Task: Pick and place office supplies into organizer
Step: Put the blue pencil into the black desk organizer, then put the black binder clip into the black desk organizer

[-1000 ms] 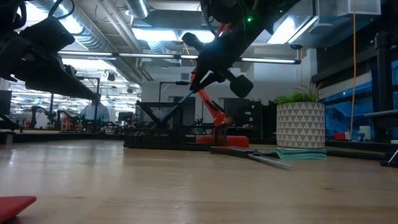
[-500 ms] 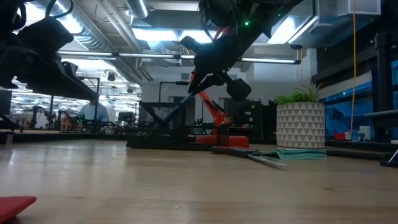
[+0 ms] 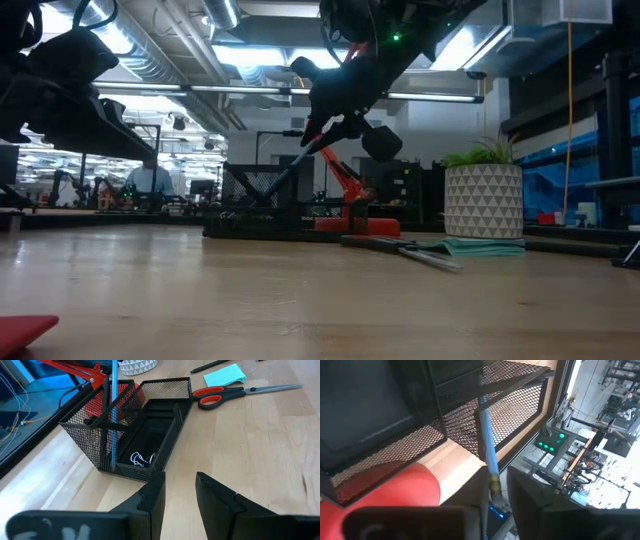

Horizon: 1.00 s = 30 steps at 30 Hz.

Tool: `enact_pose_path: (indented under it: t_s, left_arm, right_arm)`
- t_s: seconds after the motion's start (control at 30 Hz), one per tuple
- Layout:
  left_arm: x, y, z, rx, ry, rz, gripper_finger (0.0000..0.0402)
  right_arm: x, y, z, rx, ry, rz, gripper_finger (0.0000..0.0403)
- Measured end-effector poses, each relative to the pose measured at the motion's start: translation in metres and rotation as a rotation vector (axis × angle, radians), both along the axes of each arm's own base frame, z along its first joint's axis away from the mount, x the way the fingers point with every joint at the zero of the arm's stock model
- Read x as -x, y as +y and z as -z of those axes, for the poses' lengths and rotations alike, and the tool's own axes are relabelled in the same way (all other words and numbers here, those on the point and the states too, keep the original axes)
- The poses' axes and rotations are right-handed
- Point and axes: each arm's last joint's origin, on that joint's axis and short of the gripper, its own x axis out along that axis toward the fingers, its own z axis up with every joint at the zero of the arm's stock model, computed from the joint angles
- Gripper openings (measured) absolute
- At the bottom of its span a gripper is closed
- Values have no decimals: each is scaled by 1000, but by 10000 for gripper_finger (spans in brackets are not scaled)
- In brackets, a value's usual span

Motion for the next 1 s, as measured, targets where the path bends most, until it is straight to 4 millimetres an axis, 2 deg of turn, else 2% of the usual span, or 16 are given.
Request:
enact_pose_path:
  t_s: [0.23, 0.63, 0.73, 1.0]
  left_arm:
    - [0, 0, 0, -11, 4, 6, 102]
    - [0, 0, 0, -12, 5, 6, 102]
    - [0, 0, 0, -12, 4, 7, 102]
    - [0, 0, 0, -6, 0, 4, 102]
  right_arm:
    - [-1, 1, -4, -76, -87, 72, 124]
    - [14, 15, -31, -258, -214, 210, 129]
    - [19, 18, -37, -339, -264, 281, 129]
    - [34, 22, -44, -679, -426, 623, 129]
